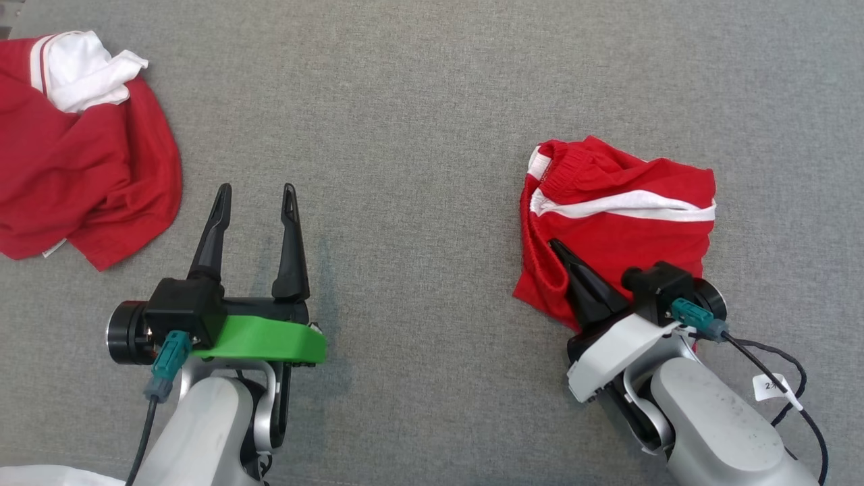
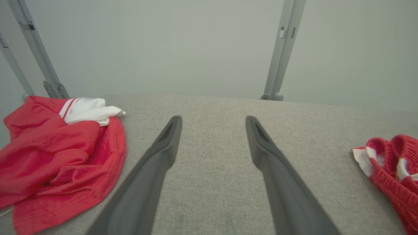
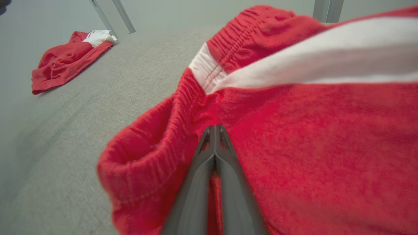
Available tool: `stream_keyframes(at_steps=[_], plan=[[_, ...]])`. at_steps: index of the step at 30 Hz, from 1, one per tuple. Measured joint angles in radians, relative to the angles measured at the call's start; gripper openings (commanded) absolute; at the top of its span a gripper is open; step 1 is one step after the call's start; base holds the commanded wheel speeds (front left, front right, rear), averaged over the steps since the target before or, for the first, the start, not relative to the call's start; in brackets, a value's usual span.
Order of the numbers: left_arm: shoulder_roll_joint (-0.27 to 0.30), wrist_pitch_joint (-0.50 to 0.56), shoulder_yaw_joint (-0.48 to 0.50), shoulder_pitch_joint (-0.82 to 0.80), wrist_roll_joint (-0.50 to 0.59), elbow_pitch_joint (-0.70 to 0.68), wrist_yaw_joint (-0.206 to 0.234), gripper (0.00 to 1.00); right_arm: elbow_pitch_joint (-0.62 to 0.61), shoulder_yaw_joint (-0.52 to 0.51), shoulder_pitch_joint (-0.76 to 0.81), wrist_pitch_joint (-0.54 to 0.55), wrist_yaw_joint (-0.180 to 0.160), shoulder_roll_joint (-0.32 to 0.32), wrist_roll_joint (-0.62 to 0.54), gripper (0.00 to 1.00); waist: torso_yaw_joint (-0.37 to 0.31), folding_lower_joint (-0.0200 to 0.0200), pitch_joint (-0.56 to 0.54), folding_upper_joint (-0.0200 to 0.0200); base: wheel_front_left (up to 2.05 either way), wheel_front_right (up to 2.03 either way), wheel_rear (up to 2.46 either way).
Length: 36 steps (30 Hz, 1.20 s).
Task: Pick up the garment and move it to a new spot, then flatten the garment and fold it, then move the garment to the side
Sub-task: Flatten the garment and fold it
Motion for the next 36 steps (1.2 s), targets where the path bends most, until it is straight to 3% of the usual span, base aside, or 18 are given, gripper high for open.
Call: stream_keyframes(at_steps=[13, 17, 26, 33, 34, 35, 36], plan=[[-0.018, 0.000, 0.010, 0.000, 0.024, 0.028, -0.027, 1.00, -0.088, 0.090, 0.081, -0.002, 0.000, 0.046, 0.024, 0.00, -0.024, 0.0000, 0.003, 0.0000, 0.00, 0.00, 0.00], [-0.018, 0.000, 0.017, 0.000, 0.028, 0.031, -0.029, 1.00, -0.107, 0.077, 0.088, -0.002, 0.000, 0.052, 0.005, 0.00, -0.036, 0.0000, 0.002, 0.0000, 0.00, 0.00, 0.00], [-0.005, 0.000, 0.028, 0.007, 0.034, 0.032, -0.029, 1.00, -0.258, -0.140, 0.116, -0.002, 0.000, 0.059, -0.051, 0.00, -0.076, 0.0000, -0.022, 0.0000, 0.00, 0.00, 0.00], [0.014, 0.000, 0.063, 0.026, 0.040, 0.001, -0.021, 1.00, -0.325, -0.407, 0.152, -0.002, 0.000, 0.038, -0.069, 0.00, -0.119, 0.0000, -0.063, 0.0000, 0.00, 0.00, 0.00], [0.016, 0.000, 0.067, 0.029, 0.041, -0.005, -0.021, 1.00, -0.322, -0.439, 0.153, 0.005, 0.000, 0.037, -0.072, 0.28, -0.124, 0.0000, -0.069, 0.0000, 0.00, 0.00, 0.00], [0.017, 0.000, 0.071, 0.033, 0.043, -0.009, -0.021, 1.00, -0.318, -0.463, 0.157, 0.010, 0.000, 0.032, -0.082, 1.00, -0.129, 0.0000, -0.076, 0.0000, 0.00, 0.00, 0.00], [0.019, 0.000, 0.074, 0.037, 0.044, -0.010, -0.021, 1.00, -0.318, -0.487, 0.161, 0.013, 0.000, 0.030, -0.086, 1.00, -0.134, 0.0000, -0.083, 0.0000, 0.00, 0.00, 0.00]])
